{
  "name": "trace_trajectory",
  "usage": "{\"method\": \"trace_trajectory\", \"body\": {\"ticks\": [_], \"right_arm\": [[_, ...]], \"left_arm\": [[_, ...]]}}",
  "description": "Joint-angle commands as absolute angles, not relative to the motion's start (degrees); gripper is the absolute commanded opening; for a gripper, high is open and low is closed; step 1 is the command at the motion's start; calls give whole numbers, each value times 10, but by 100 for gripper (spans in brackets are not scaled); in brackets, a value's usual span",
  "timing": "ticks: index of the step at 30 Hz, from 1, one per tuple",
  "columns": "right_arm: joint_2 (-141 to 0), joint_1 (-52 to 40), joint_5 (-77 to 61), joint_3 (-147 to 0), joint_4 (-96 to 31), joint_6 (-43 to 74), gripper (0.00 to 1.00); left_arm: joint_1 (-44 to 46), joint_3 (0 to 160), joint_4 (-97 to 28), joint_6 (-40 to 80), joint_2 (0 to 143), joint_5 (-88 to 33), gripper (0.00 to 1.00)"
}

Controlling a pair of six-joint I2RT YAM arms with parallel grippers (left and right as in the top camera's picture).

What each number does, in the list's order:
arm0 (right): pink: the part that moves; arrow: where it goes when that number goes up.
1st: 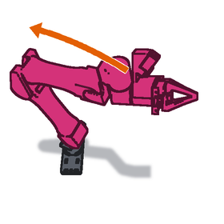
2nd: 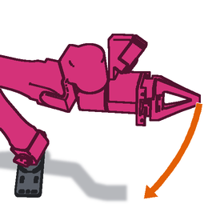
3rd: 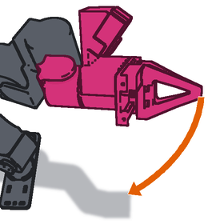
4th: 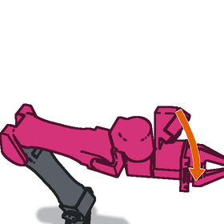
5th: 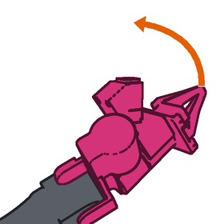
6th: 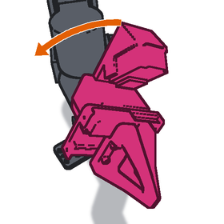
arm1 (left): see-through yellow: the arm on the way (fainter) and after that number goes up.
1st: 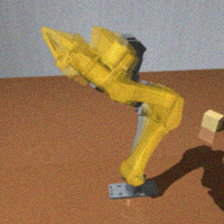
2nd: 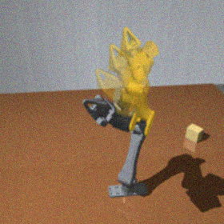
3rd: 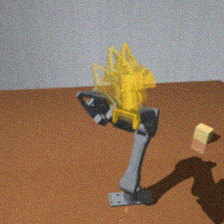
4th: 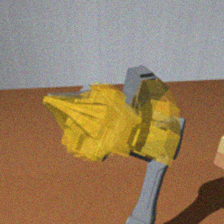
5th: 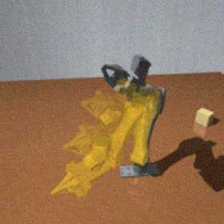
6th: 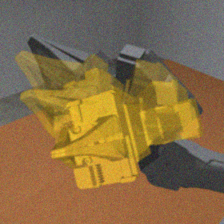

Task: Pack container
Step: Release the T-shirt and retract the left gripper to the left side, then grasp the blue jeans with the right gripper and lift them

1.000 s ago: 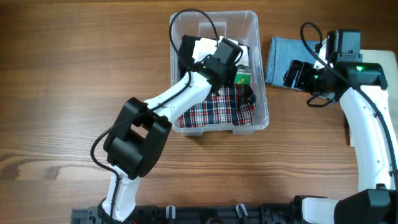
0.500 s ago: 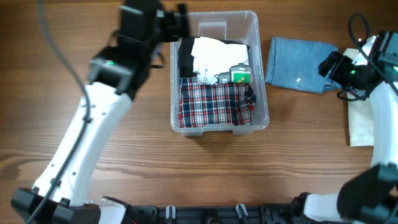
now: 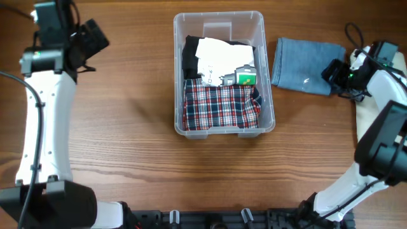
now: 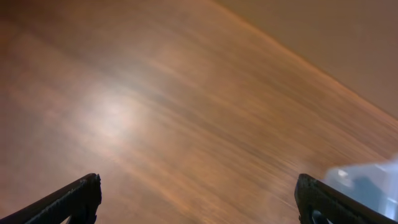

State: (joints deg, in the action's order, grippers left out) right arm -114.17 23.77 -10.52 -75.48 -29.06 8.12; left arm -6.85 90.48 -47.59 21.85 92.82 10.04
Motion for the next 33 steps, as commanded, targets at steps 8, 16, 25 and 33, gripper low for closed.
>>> {"method": "trace_trajectory", "body": {"ticks": [8, 16, 25, 33], "right_arm": [[-1187, 234, -156, -752, -277, 62, 41], [-1187, 234, -173, -753, -298, 94, 4], [-1071, 235, -176, -767, -331, 105, 4], [-905, 235, -231, -767, -345, 106, 4]], "left_arm": [[-83, 899, -500, 245, 975, 102, 100], [-100, 899, -509, 245, 1013, 88, 100], [-104, 899, -541, 245, 1039, 71, 100], [-104, 899, -541, 245, 1039, 71, 100]]}}
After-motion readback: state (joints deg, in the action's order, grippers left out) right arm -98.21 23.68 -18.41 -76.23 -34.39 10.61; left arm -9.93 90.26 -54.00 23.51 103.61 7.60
